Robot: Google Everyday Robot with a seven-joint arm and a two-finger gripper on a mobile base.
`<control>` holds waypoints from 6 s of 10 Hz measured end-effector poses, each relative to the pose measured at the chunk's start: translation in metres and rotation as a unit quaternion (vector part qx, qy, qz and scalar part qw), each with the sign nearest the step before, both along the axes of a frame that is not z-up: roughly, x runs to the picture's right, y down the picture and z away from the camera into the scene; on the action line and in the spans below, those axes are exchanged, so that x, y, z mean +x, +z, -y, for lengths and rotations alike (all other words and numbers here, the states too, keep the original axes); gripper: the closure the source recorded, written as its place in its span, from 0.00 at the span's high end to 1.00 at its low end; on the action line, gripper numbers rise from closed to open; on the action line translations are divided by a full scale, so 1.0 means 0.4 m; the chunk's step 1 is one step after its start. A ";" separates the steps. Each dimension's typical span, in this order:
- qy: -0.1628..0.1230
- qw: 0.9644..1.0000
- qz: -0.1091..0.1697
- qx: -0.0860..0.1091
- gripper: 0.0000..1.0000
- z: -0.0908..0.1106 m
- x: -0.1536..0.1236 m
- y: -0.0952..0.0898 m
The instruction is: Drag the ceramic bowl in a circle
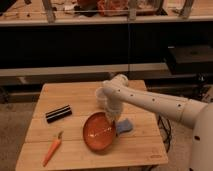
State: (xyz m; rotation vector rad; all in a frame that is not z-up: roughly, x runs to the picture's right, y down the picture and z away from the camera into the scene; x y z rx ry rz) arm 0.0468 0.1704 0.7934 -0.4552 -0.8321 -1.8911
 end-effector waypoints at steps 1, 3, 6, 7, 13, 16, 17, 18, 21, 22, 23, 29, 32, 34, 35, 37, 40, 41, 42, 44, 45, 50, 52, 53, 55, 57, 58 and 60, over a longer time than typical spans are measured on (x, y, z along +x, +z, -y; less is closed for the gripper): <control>0.000 1.000 -0.001 0.001 0.00 0.003 0.005 0.001; -0.015 1.000 0.020 -0.003 0.00 -0.031 -0.019 -0.011; -0.046 0.997 0.066 0.000 0.00 -0.082 -0.132 -0.042; -0.059 0.995 0.083 0.000 0.00 -0.103 -0.181 -0.056; -0.063 0.993 0.096 -0.005 0.00 -0.089 -0.321 -0.015; -0.036 0.997 0.069 -0.015 0.00 -0.064 -0.348 0.039; -0.019 0.999 0.044 -0.010 0.00 -0.041 -0.342 0.050; 0.000 1.000 0.016 -0.001 0.00 -0.004 -0.312 0.069; 0.059 0.997 -0.042 0.012 0.00 0.060 -0.190 0.084; 0.081 0.994 -0.068 0.016 0.00 0.081 -0.114 0.088; 0.094 0.992 -0.085 0.016 0.00 0.089 -0.061 0.091; 0.066 0.997 -0.042 0.001 0.00 0.025 0.112 0.034; -0.003 0.999 0.041 -0.006 0.00 -0.038 0.031 -0.023; -0.050 0.994 0.095 -0.013 0.00 -0.083 -0.079 -0.059; -0.073 0.990 0.122 -0.018 0.00 -0.108 -0.135 -0.076; -0.113 0.978 0.172 -0.025 0.00 -0.146 -0.241 -0.103; -0.128 0.973 0.191 -0.020 0.00 -0.143 -0.319 -0.098; -0.122 0.975 0.184 -0.019 0.00 -0.127 -0.338 -0.080; -0.115 0.978 0.173 -0.021 0.00 -0.102 -0.355 -0.051; -0.090 0.985 0.148 -0.025 0.00 -0.043 -0.399 0.013; -0.073 0.989 0.127 -0.028 0.00 -0.012 -0.424 0.053; -0.009 0.999 0.036 -0.024 0.00 0.063 -0.381 0.124; 0.008 1.000 0.004 -0.009 0.00 0.088 -0.284 0.115; 0.017 1.000 -0.014 -0.001 0.00 0.098 -0.222 0.108; 0.033 0.998 -0.049 0.010 0.00 0.109 -0.099 0.096; 0.040 0.997 -0.065 0.011 0.00 0.095 -0.001 0.078; 0.033 0.998 -0.053 0.009 0.00 0.083 0.027 0.069; -0.001 1.000 -0.011 0.003 0.00 0.046 0.049 0.036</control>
